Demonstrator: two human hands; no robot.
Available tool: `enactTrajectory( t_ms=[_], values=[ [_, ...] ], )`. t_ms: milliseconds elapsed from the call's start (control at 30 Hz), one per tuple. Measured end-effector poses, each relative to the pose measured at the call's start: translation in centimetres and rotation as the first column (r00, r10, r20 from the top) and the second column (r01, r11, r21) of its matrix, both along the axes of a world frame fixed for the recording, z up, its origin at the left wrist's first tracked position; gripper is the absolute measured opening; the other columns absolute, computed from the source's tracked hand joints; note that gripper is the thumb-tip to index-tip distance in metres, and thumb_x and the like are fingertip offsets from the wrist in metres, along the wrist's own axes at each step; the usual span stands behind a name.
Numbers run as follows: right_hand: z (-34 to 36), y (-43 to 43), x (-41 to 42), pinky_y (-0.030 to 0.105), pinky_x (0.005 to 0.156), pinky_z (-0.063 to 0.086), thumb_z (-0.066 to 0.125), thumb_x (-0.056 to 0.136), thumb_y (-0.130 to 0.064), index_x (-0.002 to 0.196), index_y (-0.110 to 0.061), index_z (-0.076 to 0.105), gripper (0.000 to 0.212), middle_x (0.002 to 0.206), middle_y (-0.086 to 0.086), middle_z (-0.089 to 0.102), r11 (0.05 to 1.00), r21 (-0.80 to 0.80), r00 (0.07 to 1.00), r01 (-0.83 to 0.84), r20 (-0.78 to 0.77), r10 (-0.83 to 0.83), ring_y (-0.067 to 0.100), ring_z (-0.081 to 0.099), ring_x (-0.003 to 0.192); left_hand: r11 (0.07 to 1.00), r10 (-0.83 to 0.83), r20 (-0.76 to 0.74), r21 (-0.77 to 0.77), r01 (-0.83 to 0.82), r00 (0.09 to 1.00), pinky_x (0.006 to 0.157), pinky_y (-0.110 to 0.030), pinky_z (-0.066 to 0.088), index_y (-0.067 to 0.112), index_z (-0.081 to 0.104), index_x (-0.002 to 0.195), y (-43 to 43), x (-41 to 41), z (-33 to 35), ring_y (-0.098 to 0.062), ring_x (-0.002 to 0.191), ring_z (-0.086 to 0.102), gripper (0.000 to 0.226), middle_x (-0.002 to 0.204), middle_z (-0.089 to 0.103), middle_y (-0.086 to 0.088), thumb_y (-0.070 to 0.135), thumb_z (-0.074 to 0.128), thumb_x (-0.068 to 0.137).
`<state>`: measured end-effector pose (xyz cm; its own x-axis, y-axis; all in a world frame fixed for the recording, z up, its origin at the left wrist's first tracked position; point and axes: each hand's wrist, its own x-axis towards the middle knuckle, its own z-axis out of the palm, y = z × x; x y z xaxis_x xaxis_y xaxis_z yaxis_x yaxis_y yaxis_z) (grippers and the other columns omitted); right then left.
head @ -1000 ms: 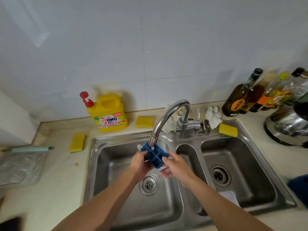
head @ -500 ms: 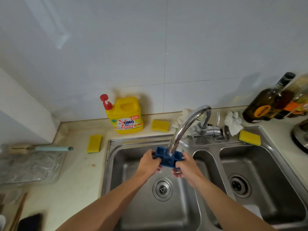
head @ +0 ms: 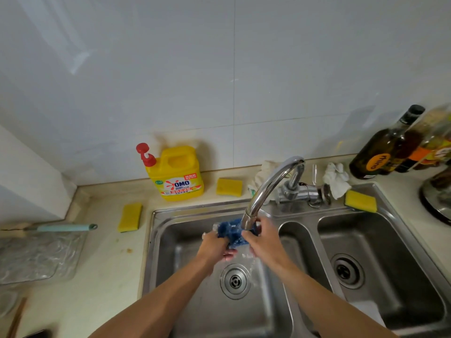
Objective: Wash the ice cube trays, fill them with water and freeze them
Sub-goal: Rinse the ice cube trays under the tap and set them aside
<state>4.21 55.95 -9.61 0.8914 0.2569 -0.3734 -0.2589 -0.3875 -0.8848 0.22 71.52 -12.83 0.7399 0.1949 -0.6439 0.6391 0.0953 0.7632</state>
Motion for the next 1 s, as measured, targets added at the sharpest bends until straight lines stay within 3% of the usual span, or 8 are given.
enactTrajectory(
  t_ms=[100, 233, 367, 567, 667, 733, 867, 1000],
  values=[
    [-0.3, -1.2, 0.6, 0.018, 0.05, 0.048, 0.063, 0.097, -0.011, 0.117, -0.022, 0.052, 0.026, 0.102, 0.009, 0.066, 0.992, -0.011, 0.989, 0.123, -0.077, -0.124, 0.013, 0.062, 0.059, 0.998, -0.008, 0.0, -0.055, 0.008, 1.0, 0.064, -0.032, 0.058, 0.006, 0.067, 0.105, -0.2, 0.2, 0.5, -0.022, 0.067, 0.069, 0.018, 0.078, 0.072, -0.012, 0.011, 0.05, 0.101],
    [-0.5, -1.1, 0.4, 0.02, 0.051, 0.051, 0.064, 0.096, -0.017, 0.109, -0.03, 0.052, 0.022, 0.101, 0.009, 0.069, 1.0, -0.014, 0.997, 0.019, -0.076, -0.02, 0.013, 0.066, 0.059, 0.999, -0.035, -0.008, 0.019, 0.035, 0.999, 0.072, -0.035, 0.061, 0.011, 0.062, 0.116, 0.0, 0.0, 0.4, -0.022, 0.078, 0.073, 0.022, 0.1, 0.072, -0.013, 0.018, 0.043, 0.107],
    [-0.8, -2.0, 1.0, 0.026, 0.054, 0.056, 0.059, 0.101, -0.018, 0.114, -0.025, 0.056, 0.015, 0.098, 0.008, 0.068, 0.976, 0.023, 0.969, 0.215, -0.126, -0.211, 0.018, 0.068, 0.065, 0.992, -0.095, 0.018, -0.086, 0.096, 0.995, 0.072, -0.031, 0.061, 0.02, 0.062, 0.121, -1.0, -0.5, 1.1, -0.025, 0.097, 0.072, 0.036, 0.113, 0.069, -0.009, 0.043, 0.037, 0.107],
    [-0.7, -0.9, 0.3, 0.03, 0.059, 0.06, 0.052, 0.106, -0.027, 0.107, -0.032, 0.057, 0.007, 0.102, 0.009, 0.07, 0.992, 0.078, 0.978, 0.102, -0.19, -0.085, 0.022, 0.072, 0.067, 0.987, 0.148, -0.033, -0.06, -0.15, 0.988, 0.076, -0.036, 0.061, 0.021, 0.068, 0.111, -0.4, -0.1, 1.6, -0.023, 0.096, 0.071, 0.05, 0.097, 0.076, -0.004, 0.054, 0.029, 0.106],
    [-0.6, -1.3, 0.6, 0.025, 0.055, 0.058, 0.05, 0.106, -0.023, 0.113, -0.024, 0.058, 0.011, 0.102, 0.005, 0.069, 0.972, 0.053, 0.959, 0.227, -0.188, -0.214, 0.021, 0.071, 0.077, 0.993, 0.028, -0.004, -0.116, -0.028, 1.0, 0.07, -0.03, 0.059, 0.02, 0.071, 0.109, -0.5, -0.3, 1.7, -0.021, 0.094, 0.074, 0.057, 0.098, 0.078, -0.004, 0.056, 0.027, 0.105],
    [-0.7, -1.5, 0.6, 0.024, 0.056, 0.056, 0.047, 0.107, -0.022, 0.115, -0.019, 0.057, 0.013, 0.102, 0.004, 0.066, 0.966, 0.001, 0.95, 0.259, -0.18, -0.254, 0.017, 0.067, 0.078, 0.992, -0.04, 0.007, -0.117, 0.04, 0.999, 0.076, -0.033, 0.061, 0.02, 0.072, 0.112, -0.8, -0.4, 1.6, -0.023, 0.098, 0.073, 0.063, 0.102, 0.078, -0.006, 0.058, 0.022, 0.105],
    [-0.3, -0.8, 0.2, 0.035, 0.064, 0.061, 0.046, 0.108, -0.028, 0.112, -0.02, 0.057, 0.015, 0.097, 0.013, 0.071, 0.991, 0.025, 0.977, 0.131, -0.171, -0.125, 0.022, 0.068, 0.064, 0.992, 0.106, -0.022, -0.069, -0.107, 0.994, 0.083, -0.036, 0.06, 0.024, 0.069, 0.103, -0.2, -0.3, 1.0, -0.024, 0.098, 0.071, 0.058, 0.099, 0.076, -0.005, 0.061, 0.024, 0.103],
    [-0.7, -1.5, 0.4, 0.031, 0.053, 0.054, 0.043, 0.107, -0.025, 0.112, -0.013, 0.057, 0.019, 0.095, 0.018, 0.07, 0.978, -0.012, 0.954, 0.209, -0.219, -0.207, 0.023, 0.064, 0.062, 0.997, -0.004, -0.05, -0.081, 0.0, 0.999, 0.084, -0.038, 0.06, 0.017, 0.075, 0.102, 0.1, -0.8, 1.0, -0.031, 0.098, 0.073, 0.075, 0.094, 0.078, -0.011, 0.064, 0.017, 0.102]
  ],
)
